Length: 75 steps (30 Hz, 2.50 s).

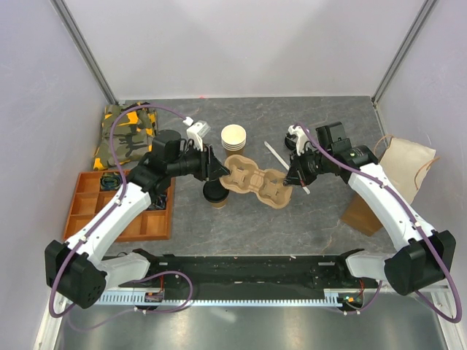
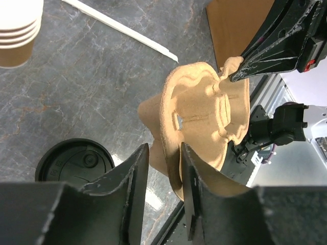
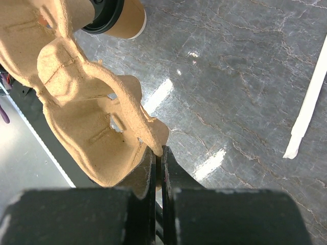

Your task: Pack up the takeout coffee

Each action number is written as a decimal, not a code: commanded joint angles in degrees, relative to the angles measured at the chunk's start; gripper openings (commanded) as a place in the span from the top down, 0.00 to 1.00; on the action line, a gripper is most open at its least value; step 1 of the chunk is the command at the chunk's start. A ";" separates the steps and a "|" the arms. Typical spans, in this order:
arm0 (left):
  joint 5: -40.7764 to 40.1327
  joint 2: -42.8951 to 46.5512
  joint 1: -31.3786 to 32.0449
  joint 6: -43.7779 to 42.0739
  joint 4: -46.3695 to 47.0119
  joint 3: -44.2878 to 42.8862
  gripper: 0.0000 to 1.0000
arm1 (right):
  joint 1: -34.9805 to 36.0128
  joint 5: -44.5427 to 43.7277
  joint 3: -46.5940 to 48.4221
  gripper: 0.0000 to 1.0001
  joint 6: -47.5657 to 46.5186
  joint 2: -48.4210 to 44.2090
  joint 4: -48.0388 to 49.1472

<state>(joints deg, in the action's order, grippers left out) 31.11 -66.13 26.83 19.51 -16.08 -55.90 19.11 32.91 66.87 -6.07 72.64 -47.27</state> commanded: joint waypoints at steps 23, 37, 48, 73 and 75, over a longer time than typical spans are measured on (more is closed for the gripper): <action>4.57 2.93 0.33 0.71 -2.47 -0.18 0.98 | -2.50 -2.50 14.77 0.12 -11.68 0.31 -12.84; 7.47 8.38 0.33 0.70 -0.98 2.02 0.98 | -5.23 -26.20 27.70 0.05 -25.57 -13.74 -36.41; 8.00 10.14 0.24 1.94 0.43 1.84 0.98 | -5.32 -53.28 16.89 0.08 -35.33 -23.07 -36.32; 7.38 10.76 0.33 0.62 -0.27 1.94 0.98 | -5.32 -42.15 8.44 0.85 -33.58 -18.77 -36.23; 7.21 10.58 0.24 0.36 -0.45 1.76 0.98 | -5.23 -37.49 11.43 0.97 -30.78 -16.41 -36.23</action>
<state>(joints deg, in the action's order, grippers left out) 37.69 -55.96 27.11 20.75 -17.82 -53.28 13.87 -12.58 72.16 -41.04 53.45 -78.39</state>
